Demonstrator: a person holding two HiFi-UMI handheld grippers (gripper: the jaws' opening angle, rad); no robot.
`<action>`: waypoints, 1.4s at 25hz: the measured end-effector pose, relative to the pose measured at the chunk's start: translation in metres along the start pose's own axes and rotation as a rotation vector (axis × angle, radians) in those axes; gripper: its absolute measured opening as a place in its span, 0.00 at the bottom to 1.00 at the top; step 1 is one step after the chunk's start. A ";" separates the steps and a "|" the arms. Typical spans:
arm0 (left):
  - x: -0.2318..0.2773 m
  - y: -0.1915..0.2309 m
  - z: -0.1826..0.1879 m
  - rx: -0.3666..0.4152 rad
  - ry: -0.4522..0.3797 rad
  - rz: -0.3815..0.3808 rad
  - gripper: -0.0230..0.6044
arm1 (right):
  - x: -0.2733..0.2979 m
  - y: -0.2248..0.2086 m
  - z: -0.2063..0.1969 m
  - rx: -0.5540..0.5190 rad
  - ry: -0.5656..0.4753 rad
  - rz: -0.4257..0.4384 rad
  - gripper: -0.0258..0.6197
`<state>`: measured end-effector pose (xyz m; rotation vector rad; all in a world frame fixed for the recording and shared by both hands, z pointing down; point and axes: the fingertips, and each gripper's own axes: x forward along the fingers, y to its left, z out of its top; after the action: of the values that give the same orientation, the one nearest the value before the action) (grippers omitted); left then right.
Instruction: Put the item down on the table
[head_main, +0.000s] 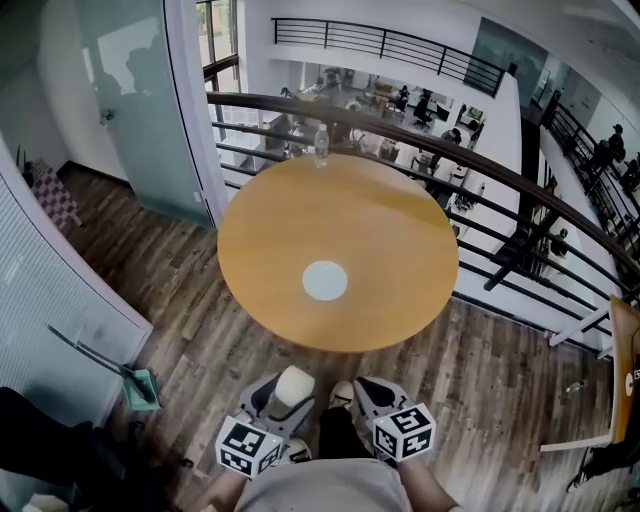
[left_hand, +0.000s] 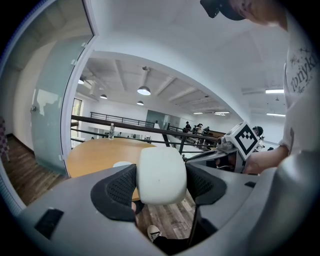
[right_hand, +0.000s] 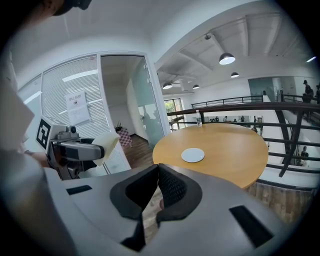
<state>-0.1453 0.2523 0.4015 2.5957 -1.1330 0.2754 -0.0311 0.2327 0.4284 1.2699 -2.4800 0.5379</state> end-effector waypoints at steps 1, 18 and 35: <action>0.005 0.005 0.002 -0.002 -0.001 0.005 0.55 | 0.006 -0.005 0.003 0.000 0.000 0.005 0.08; 0.135 0.080 0.069 -0.009 -0.012 0.077 0.55 | 0.106 -0.118 0.095 -0.045 -0.014 0.099 0.08; 0.228 0.097 0.103 -0.032 -0.006 0.117 0.55 | 0.138 -0.209 0.112 -0.020 0.021 0.129 0.08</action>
<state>-0.0578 -0.0010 0.3894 2.5084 -1.2834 0.2729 0.0523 -0.0291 0.4276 1.0974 -2.5559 0.5530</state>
